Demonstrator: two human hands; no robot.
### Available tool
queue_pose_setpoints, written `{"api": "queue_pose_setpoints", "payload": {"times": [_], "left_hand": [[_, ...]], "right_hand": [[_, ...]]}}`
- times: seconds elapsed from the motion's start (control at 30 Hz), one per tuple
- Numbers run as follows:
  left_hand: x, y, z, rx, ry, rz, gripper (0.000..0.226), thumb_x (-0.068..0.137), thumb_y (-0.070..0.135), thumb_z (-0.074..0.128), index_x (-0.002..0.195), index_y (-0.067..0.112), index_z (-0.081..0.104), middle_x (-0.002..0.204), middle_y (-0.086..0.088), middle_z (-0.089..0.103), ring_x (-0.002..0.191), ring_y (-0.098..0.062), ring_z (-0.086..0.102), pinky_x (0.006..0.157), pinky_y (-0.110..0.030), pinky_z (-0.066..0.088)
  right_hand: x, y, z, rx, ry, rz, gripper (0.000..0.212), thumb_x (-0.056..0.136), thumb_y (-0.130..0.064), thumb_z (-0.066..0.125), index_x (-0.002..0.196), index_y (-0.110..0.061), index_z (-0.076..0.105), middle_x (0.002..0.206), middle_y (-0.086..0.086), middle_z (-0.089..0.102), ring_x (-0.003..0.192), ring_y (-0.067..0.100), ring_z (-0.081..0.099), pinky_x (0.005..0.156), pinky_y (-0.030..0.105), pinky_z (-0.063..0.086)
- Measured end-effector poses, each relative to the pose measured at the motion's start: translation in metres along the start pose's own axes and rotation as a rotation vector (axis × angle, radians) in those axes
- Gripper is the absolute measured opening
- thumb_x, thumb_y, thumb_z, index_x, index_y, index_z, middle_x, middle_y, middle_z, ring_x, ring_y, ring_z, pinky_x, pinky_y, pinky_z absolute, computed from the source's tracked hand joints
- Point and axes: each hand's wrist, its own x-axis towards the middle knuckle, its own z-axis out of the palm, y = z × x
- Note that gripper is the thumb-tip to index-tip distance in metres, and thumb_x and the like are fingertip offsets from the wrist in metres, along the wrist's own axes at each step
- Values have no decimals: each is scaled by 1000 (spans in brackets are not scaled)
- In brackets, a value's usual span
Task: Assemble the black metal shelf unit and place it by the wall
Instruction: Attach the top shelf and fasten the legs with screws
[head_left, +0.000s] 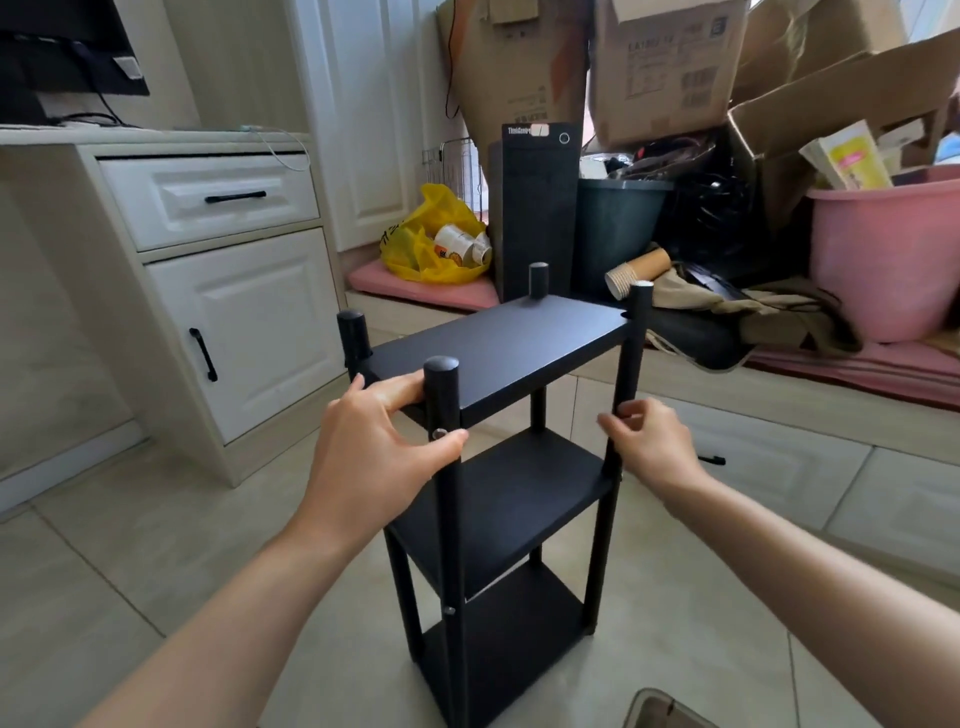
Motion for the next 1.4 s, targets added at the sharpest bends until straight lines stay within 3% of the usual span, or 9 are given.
{"api": "queue_pose_setpoints", "payload": {"times": [0.13,0.3,0.4,0.67,0.8,0.9,1.2,1.3,1.4], "left_hand": [[-7,-3,-9,-50,-44,16,37,75,10,85,105,30,76,85,53,58,99,36,45,116,-14,16],[-9,-9,-19,-63,-17,-5,54,76,12,86,99,56,64,102,16,75,103,-8,68,95,-8,43],[-9,-12,-19,-55,-12,16,55,79,8,83,99,55,63,104,30,72,109,3,64,108,-17,40],[-5,-19,-12,-49,73,17,49,82,3,80,119,32,67,102,31,66,99,20,59,85,0,40],[-2,-24,-7,24,130,-11,50,86,5,76,132,20,63,111,13,68,88,-14,65,80,-29,49],[7,-32,-5,67,157,-49,53,88,5,73,138,17,59,120,-3,61,93,-40,61,98,-40,49],[44,-60,-8,-77,65,-27,52,88,-7,68,132,20,60,110,8,70,113,-3,61,97,-5,36],[47,-63,-8,-133,21,-49,51,88,-9,67,133,12,60,107,14,69,102,15,60,102,-16,41],[46,-65,-5,-165,12,-73,48,88,-11,66,131,10,62,107,10,70,102,7,64,105,-29,45]], "right_hand": [[14,10,-5,-13,79,66,52,97,-34,60,138,-5,44,130,13,57,119,32,55,97,43,46],[23,12,-14,92,64,75,51,102,-21,52,149,-14,35,132,11,58,117,27,56,94,39,43],[25,11,-10,165,0,34,41,102,-13,49,142,-19,44,127,8,61,104,21,56,89,34,44],[25,15,-7,235,-10,24,30,102,-11,48,131,-19,49,118,6,62,108,28,61,98,51,51],[19,18,-5,217,5,-15,31,102,-12,49,132,-19,47,119,7,60,110,29,60,96,53,52],[15,21,-8,210,-5,-41,29,101,-12,52,127,-23,48,116,6,61,108,28,62,95,54,53],[-22,27,-39,188,-113,-147,25,97,-10,59,113,-27,51,109,7,62,93,24,68,73,42,61],[-40,32,-48,197,-155,-161,27,97,-10,60,108,-32,51,108,5,63,89,21,71,75,43,62],[-53,34,-53,200,-180,-175,28,96,-10,60,107,-34,51,107,2,63,86,18,71,75,41,62]]}}
